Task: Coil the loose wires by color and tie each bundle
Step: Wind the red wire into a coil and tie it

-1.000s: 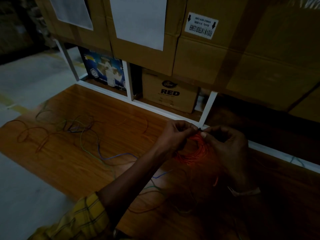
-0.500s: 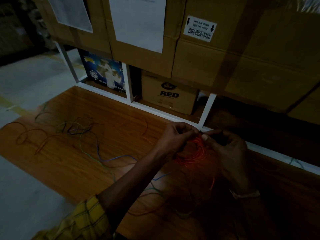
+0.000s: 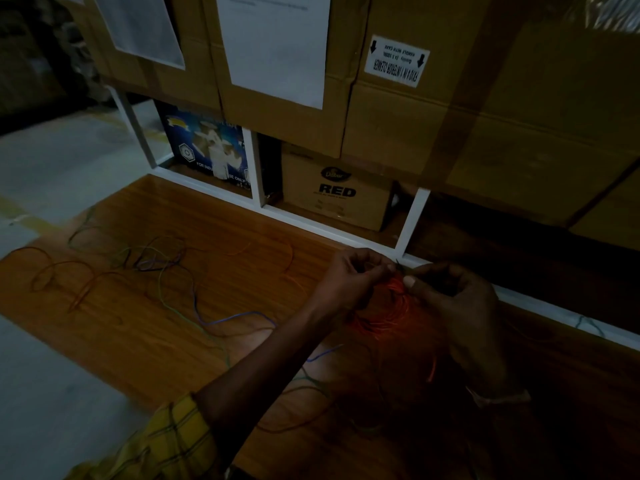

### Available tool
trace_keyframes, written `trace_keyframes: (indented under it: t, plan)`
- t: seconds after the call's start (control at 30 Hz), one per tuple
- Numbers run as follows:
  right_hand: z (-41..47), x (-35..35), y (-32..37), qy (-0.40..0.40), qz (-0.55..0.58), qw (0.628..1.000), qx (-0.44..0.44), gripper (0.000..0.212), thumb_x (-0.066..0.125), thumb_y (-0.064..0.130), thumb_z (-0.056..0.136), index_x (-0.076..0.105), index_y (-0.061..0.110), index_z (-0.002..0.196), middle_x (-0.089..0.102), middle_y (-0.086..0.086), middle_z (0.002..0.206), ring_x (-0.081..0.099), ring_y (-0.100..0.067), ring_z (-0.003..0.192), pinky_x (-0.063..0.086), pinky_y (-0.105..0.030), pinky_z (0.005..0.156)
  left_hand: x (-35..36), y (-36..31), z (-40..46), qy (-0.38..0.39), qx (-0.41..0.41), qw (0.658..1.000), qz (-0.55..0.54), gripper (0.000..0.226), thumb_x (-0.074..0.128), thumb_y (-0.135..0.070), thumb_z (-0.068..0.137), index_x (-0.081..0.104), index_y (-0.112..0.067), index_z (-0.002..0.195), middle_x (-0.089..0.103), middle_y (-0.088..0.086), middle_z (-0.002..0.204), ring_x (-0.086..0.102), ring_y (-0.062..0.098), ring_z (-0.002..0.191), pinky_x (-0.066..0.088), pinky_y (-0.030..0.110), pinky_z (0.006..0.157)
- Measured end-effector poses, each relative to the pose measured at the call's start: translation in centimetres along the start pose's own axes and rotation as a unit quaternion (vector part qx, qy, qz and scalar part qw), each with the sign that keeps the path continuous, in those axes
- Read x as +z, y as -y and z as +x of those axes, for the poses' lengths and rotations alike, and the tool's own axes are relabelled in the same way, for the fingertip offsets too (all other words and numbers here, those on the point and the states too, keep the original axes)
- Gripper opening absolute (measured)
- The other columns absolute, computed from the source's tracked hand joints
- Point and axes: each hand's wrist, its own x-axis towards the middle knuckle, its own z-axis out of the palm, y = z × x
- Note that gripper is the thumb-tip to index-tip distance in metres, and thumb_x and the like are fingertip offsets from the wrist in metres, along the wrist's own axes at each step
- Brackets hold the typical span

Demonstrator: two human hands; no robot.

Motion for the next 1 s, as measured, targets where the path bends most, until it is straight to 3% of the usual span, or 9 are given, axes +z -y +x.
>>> trace_keyframes:
  t: [0.23,0.33,0.47,0.53,0.67,0.87,1.0]
  plan:
    - [-0.1,0.7,0.1,-0.013,-0.007,1.0,-0.011,0.019,0.085,0.014,0.079,0.074,0.02,0.094,0.076,0.013,0.094,0.072,0.0,0.089,0.06,-0.033,0.08,-0.5,-0.5,-0.4,0.012,0.005,1.0,0.013,0.009,0.067,-0.013,0.103,0.072,-0.007,0.107,0.061,-0.001,0.068,0.034,0.01,0.044,0.027,0.025,0.041]
    - [0.3,0.4,0.2,0.003,-0.016,1.0,-0.007,0.016,0.083,0.024,0.081,0.075,0.031,0.094,0.076,0.014,0.1,0.071,-0.002,0.096,0.059,-0.036,0.084,-0.7,-0.7,-0.5,0.014,0.005,1.0,0.014,0.01,0.067,-0.014,0.103,0.073,-0.007,0.108,0.063,-0.003,0.067,0.033,0.01,0.044,0.027,0.025,0.041]
    - [2.2,-0.4,1.7,0.093,-0.124,0.985,-0.072,0.019,0.071,0.027,0.094,0.074,0.036,0.11,0.071,0.023,0.113,0.061,0.01,0.109,0.053,-0.027,0.093,-0.8,-1.0,-0.6,0.018,0.003,1.0,0.024,0.009,0.066,-0.014,0.104,0.072,-0.008,0.105,0.069,-0.004,0.07,0.032,0.009,0.043,0.027,0.024,0.04]
    - [3.1,-0.6,2.2,0.136,-0.166,0.969,-0.119,0.023,0.068,0.023,0.097,0.074,0.034,0.115,0.069,0.019,0.119,0.062,0.004,0.108,0.053,-0.025,0.085,-0.9,-1.0,-0.7,0.019,0.002,0.999,0.029,0.009,0.065,-0.013,0.104,0.072,-0.007,0.106,0.071,-0.003,0.072,0.033,0.008,0.042,0.028,0.023,0.04]
    - [4.2,-0.7,2.1,0.187,-0.226,0.936,-0.194,0.025,0.07,0.015,0.095,0.076,0.03,0.114,0.064,0.003,0.111,0.062,-0.008,0.096,0.054,-0.026,0.073,-1.0,-1.1,-0.7,0.015,0.006,0.999,0.03,0.012,0.066,-0.013,0.104,0.072,-0.003,0.107,0.07,-0.003,0.07,0.032,0.009,0.042,0.026,0.024,0.04]
    - [5.2,-0.8,2.0,0.158,-0.281,0.908,-0.269,0.01,0.079,0.019,0.085,0.075,0.024,0.093,0.065,0.009,0.095,0.061,-0.008,0.089,0.052,-0.03,0.07,-1.1,-1.1,-0.6,0.009,-0.005,1.0,0.029,0.01,0.066,-0.015,0.103,0.071,-0.006,0.106,0.067,-0.007,0.063,0.033,0.008,0.043,0.027,0.024,0.041]
    - [5.0,-0.2,2.3,0.114,-0.296,0.893,-0.32,0.011,0.08,0.006,0.083,0.073,0.014,0.085,0.065,0.003,0.087,0.06,-0.006,0.082,0.047,-0.015,0.069,-0.9,-1.0,-0.4,-0.022,-0.022,0.999,0.014,0.017,0.065,-0.015,0.105,0.069,0.0,0.111,0.067,-0.006,0.064,0.034,0.008,0.043,0.028,0.023,0.041]
